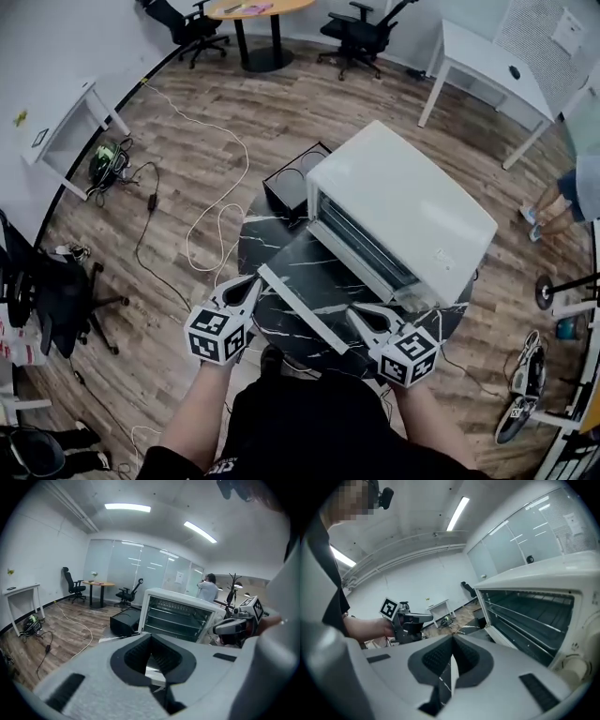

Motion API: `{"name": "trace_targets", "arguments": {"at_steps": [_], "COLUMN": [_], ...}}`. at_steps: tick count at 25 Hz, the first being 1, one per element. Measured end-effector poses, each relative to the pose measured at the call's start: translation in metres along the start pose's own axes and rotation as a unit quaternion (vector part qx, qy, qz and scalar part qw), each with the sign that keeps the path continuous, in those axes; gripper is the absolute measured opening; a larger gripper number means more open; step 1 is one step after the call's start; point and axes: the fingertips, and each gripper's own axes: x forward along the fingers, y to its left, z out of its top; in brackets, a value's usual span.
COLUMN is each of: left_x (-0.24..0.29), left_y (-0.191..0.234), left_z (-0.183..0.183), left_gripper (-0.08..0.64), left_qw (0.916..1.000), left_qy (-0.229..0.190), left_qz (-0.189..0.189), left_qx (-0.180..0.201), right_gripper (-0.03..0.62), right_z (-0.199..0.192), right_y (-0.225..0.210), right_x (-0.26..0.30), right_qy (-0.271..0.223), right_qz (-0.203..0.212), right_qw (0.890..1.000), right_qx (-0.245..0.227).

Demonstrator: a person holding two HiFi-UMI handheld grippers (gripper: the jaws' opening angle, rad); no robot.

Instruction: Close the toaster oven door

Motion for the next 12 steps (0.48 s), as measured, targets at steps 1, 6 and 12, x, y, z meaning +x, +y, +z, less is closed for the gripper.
{"name": "trace_targets", "arguments": {"at_steps": [1, 6, 12], "left_x": [0.003, 0.022, 0.034], "left_y": [0.006, 0.026, 0.036], "left_z": [-0.006, -0.033, -0.071], "left_gripper": [0.010, 0.011, 0.072], "left_qw": [0.9999, 0.9956, 0.9852], "left_qy": [0.007, 0.044, 0.094], "left_qz": [-0.011, -0.078, -0.139], "left_qx": [0.005, 0.029, 0.036], "right_gripper": [0.006, 0.006, 0.006], "right_z": [-0.005, -0.021, -0.057], "right_y": [0.002, 0.007, 0.012], "right_x": [0.004, 0.022, 0.027], "right_qy": [-0.002, -0.024, -0.025], "right_qz": [-0.014, -0.082, -0.142], "right_qw": [1.000, 0.995, 0.986], "right_qx": [0.006, 0.049, 0.088]}}
